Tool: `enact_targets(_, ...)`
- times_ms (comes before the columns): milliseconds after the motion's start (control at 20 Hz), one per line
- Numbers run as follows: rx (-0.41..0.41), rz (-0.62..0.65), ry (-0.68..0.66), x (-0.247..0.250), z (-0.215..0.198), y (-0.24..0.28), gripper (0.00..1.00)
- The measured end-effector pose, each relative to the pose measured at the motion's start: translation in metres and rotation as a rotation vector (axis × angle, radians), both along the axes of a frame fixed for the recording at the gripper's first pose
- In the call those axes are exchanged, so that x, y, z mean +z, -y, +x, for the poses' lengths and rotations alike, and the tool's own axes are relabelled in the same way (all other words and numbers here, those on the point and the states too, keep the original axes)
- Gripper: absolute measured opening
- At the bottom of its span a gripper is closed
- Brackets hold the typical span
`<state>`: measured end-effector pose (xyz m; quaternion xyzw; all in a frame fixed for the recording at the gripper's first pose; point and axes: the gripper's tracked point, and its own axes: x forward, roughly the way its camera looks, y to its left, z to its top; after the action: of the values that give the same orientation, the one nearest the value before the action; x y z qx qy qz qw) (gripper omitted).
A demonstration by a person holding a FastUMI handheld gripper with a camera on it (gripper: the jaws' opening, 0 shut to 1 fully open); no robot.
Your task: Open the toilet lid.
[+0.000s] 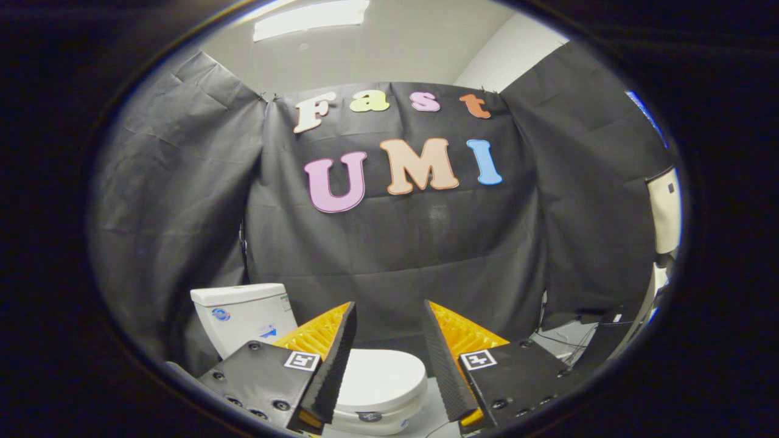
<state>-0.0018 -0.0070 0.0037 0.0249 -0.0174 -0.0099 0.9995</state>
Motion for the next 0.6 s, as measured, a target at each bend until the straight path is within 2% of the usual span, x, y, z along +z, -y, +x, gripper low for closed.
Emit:
enact_targets(250,-0.011,0.097,0.075,0.012,0.007,0.005,0.69)
enact_targets(600,-0.029,0.281,0.091,-0.013,0.040,-0.002,0.67)
